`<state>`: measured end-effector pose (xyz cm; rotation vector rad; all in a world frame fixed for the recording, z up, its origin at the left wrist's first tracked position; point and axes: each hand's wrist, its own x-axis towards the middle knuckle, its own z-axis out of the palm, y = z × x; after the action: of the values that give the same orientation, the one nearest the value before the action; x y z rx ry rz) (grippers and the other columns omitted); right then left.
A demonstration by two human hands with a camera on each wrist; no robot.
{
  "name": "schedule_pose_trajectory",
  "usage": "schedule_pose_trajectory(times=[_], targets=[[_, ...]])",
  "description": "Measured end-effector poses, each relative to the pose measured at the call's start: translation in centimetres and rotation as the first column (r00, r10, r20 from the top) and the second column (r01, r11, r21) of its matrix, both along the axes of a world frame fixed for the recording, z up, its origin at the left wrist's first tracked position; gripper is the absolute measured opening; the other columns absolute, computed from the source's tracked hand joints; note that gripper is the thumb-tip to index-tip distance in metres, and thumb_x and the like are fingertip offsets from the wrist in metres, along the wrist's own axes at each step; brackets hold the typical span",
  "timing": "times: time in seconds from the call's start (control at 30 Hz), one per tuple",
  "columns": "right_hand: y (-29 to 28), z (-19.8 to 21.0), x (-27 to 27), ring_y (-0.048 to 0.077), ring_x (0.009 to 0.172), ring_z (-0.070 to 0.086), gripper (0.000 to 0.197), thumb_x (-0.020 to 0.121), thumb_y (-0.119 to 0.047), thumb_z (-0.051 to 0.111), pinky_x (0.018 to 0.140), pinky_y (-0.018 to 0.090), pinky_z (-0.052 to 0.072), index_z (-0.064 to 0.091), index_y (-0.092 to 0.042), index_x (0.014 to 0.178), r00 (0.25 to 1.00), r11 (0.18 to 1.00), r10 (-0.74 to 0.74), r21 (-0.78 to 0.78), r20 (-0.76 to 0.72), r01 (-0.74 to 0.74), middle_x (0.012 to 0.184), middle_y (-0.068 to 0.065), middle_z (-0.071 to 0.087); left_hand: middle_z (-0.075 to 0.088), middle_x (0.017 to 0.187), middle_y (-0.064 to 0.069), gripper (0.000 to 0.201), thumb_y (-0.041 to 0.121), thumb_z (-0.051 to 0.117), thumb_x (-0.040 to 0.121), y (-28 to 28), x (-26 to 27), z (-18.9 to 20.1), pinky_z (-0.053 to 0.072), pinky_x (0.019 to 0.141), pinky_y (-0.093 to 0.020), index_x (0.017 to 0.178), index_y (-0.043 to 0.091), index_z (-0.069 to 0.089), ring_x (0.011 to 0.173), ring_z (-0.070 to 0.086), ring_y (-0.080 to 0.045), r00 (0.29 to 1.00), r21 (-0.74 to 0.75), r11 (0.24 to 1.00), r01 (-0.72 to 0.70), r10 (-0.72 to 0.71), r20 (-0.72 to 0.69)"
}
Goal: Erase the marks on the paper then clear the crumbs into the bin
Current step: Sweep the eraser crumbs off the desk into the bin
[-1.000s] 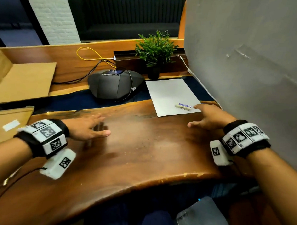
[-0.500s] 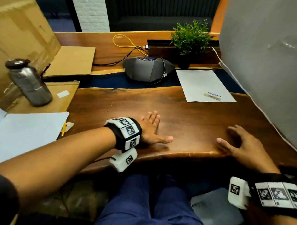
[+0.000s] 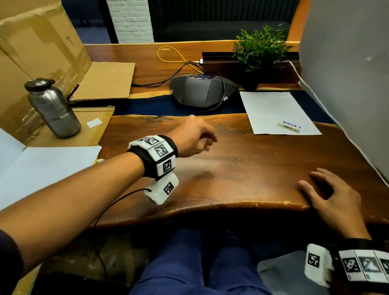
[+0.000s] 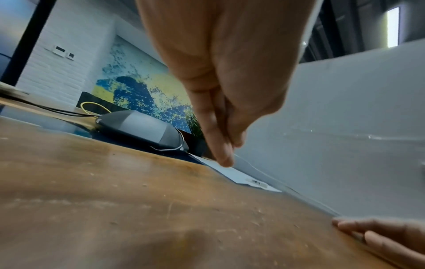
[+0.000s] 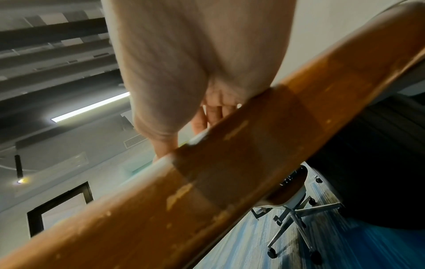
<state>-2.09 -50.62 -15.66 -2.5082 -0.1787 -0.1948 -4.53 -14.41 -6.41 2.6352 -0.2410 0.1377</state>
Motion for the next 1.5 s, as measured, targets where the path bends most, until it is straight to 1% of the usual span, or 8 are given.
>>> schedule_pose_trajectory(times=[0.17,0.37,0.57,0.77,0.93,1.1,1.4,1.5], targets=[[-1.1,-1.0,0.1,0.022,0.131,0.052,0.044,0.086,-0.046,0.071,0.113,0.051,0.036,0.067,-0.023,0.123,0.998,1.000,0.017,0.000,0.065,-0.017,0.140,-0.001,0.059,0.033,0.157,-0.003,0.079,0.040,0.067,0.090,6.4,-1.2,0.4,0.031,0.114,-0.035,0.155,0.025,0.025,0.141,0.035,-0.021,0.956,0.243,0.963,-0.115,0.174,-0.236],[-2.2,-4.0,1.8,0.015,0.130,0.051,0.039,0.085,-0.053,0.070,0.110,0.052,0.042,0.059,-0.044,0.121,0.996,0.996,0.034,0.077,0.087,-0.041,0.139,-0.012,0.056,-0.016,0.163,-0.011,0.105,0.083,0.024,0.083,12.9,-3.6,-2.9,0.005,0.122,-0.047,0.156,0.015,-0.009,0.151,-0.005,-0.029,0.609,0.580,0.788,-0.207,0.568,-0.553],[-6.5,-12.5,6.8,0.005,0.131,0.049,0.046,0.083,-0.072,0.062,0.110,0.049,0.044,0.054,-0.051,0.123,1.000,0.980,0.023,0.197,0.010,-0.024,0.137,-0.026,0.050,-0.035,0.155,-0.009,0.131,0.094,0.036,0.068,5.7,-2.6,-5.0,-0.008,0.120,-0.047,0.151,0.010,-0.023,0.146,-0.026,-0.029,0.779,0.438,0.899,0.005,0.271,-0.565],[-4.3,-10.0,5.5,0.012,0.132,0.049,0.038,0.090,-0.056,0.061,0.110,0.047,0.044,0.044,-0.062,0.123,0.998,0.983,0.002,0.185,0.069,-0.014,0.137,-0.042,0.037,-0.027,0.160,0.000,0.100,0.070,0.041,0.091,-3.8,-0.1,-5.3,-0.012,0.119,-0.041,0.154,0.018,-0.018,0.147,-0.021,-0.017,0.842,0.138,0.947,0.289,-0.183,-0.507],[-3.5,-9.3,4.6,0.003,0.130,0.046,0.034,0.087,-0.076,0.049,0.114,0.045,0.039,0.049,-0.060,0.116,0.992,0.969,0.006,0.242,0.128,-0.037,0.134,-0.040,0.039,-0.025,0.160,-0.005,0.093,0.068,0.032,0.094,3.1,1.2,-3.1,-0.010,0.120,-0.047,0.155,0.017,-0.014,0.148,-0.020,-0.022,0.902,0.220,0.973,-0.067,0.153,-0.405],[-1.9,-7.6,3.3,0.012,0.129,0.049,0.028,0.089,-0.074,0.047,0.114,0.044,0.039,0.046,-0.062,0.114,0.985,0.963,-0.006,0.266,0.173,-0.041,0.130,-0.041,0.040,-0.017,0.162,-0.014,0.114,0.085,0.029,0.081,11.7,0.6,-4.7,0.001,0.120,-0.048,0.156,0.008,-0.008,0.150,-0.010,-0.032,0.677,0.521,0.803,-0.289,0.556,-0.482],[-1.5,-6.3,2.0,0.022,0.125,0.054,0.022,0.093,-0.067,0.049,0.111,0.047,0.042,0.052,-0.055,0.112,0.956,0.974,-0.010,0.218,0.292,-0.057,0.133,-0.009,0.056,-0.030,0.158,-0.002,0.110,0.079,0.039,0.085,-1.9,0.7,-5.3,-0.011,0.120,-0.041,0.153,0.017,-0.021,0.147,-0.023,-0.019,0.817,0.241,0.925,0.293,-0.111,-0.566],[-0.8,-4.8,1.3,0.028,0.120,0.057,0.032,0.092,-0.048,0.060,0.107,0.049,0.044,0.066,-0.025,0.114,0.966,0.985,0.008,0.164,0.258,-0.051,0.130,0.007,0.062,-0.025,0.160,-0.002,0.104,0.072,0.042,0.088,-1.1,2.7,-4.3,-0.010,0.121,-0.041,0.154,0.018,-0.018,0.148,-0.018,-0.017,0.882,0.178,0.955,0.236,-0.134,-0.453]])
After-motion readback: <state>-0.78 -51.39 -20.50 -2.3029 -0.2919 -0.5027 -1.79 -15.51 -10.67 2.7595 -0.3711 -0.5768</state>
